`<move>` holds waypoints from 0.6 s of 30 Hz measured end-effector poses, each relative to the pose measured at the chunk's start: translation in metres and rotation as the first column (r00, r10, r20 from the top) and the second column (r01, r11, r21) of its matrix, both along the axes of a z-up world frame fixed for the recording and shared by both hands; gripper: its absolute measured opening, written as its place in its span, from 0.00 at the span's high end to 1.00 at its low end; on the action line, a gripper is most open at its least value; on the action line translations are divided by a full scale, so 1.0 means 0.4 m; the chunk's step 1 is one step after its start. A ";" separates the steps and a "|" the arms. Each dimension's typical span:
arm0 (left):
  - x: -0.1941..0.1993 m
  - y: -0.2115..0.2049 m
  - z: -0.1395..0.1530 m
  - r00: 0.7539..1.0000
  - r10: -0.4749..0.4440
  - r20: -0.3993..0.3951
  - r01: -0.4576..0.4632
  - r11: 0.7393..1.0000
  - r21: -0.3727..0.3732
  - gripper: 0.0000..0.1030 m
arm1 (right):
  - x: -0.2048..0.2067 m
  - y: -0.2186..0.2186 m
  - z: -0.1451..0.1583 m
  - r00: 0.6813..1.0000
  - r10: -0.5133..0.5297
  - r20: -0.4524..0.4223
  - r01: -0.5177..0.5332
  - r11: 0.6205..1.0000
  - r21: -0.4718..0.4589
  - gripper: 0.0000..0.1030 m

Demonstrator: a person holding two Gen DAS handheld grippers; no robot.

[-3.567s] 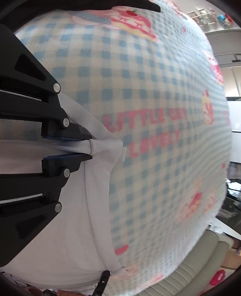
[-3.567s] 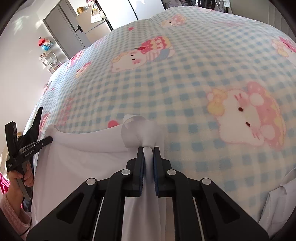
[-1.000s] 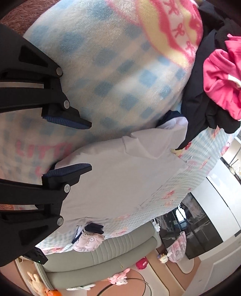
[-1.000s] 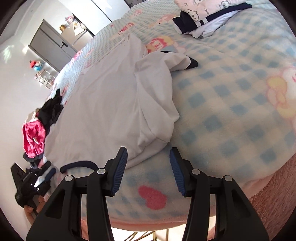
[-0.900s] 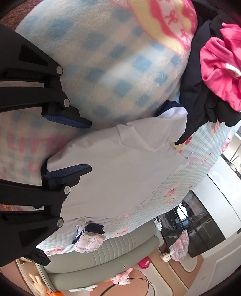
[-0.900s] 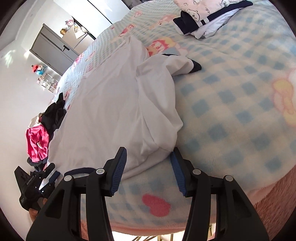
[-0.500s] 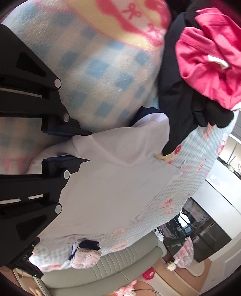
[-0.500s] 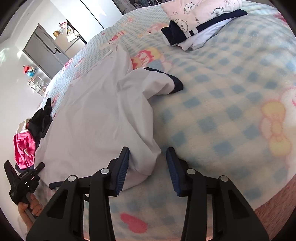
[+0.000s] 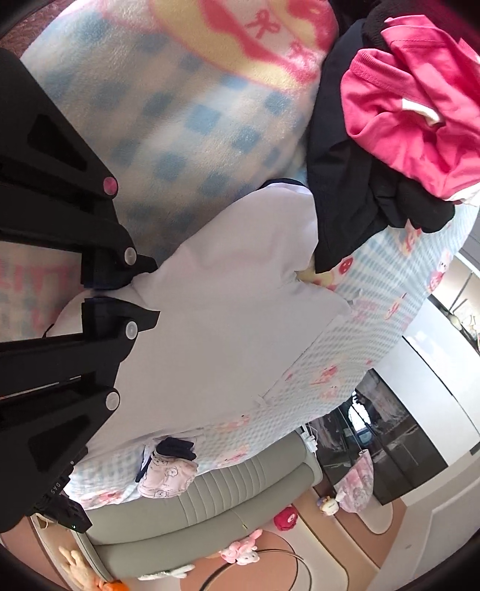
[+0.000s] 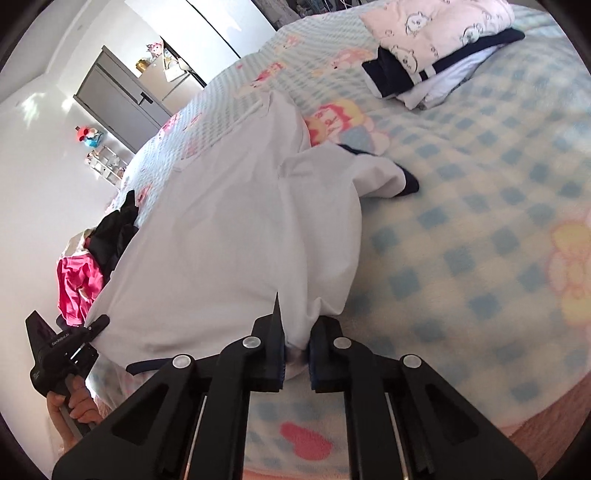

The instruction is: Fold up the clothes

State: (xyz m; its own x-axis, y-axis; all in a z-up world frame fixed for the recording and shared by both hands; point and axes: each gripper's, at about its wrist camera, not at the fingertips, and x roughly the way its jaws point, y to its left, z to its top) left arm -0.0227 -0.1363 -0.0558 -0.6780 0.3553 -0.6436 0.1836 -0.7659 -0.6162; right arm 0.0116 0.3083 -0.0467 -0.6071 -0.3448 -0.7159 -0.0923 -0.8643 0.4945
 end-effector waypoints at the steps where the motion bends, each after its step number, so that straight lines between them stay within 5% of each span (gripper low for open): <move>1: 0.003 0.001 0.002 1.000 -0.003 0.005 0.003 1.000 -0.014 0.98 | 0.007 0.001 0.015 1.000 0.000 -0.011 0.000 1.000 -0.007 0.93; 4: 0.004 0.007 -0.027 0.998 -0.025 0.060 0.027 0.999 -0.034 0.98 | 0.012 -0.001 0.013 1.000 0.015 0.019 -0.016 0.999 0.050 0.93; 7: 0.010 0.013 -0.105 0.983 -0.086 0.162 0.078 0.995 0.054 0.96 | 0.033 0.020 -0.055 0.993 0.018 0.121 -0.026 0.998 0.061 0.91; 9: 0.045 0.013 -0.113 0.982 -0.094 0.161 0.089 0.995 0.040 0.95 | 0.053 0.036 -0.071 0.991 0.008 0.132 -0.011 1.000 0.027 0.91; 14: 0.145 0.003 -0.053 0.991 0.046 0.129 -0.032 0.993 -0.112 0.93 | 0.099 0.072 -0.048 0.993 -0.029 0.117 0.026 0.999 0.027 0.86; 18: 0.162 0.089 0.071 1.000 -0.021 -0.018 0.015 0.955 -0.295 0.93 | 0.128 0.089 0.014 0.994 -0.074 0.084 0.067 0.994 0.084 0.85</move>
State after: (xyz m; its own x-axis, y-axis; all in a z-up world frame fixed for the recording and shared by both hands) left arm 0.0420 -0.1007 -0.0273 -0.6872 0.1641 -0.7077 0.1581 -0.9170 -0.3662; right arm 0.0630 0.3439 -0.0410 -0.5624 -0.2423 -0.7906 -0.1937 -0.8909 0.4109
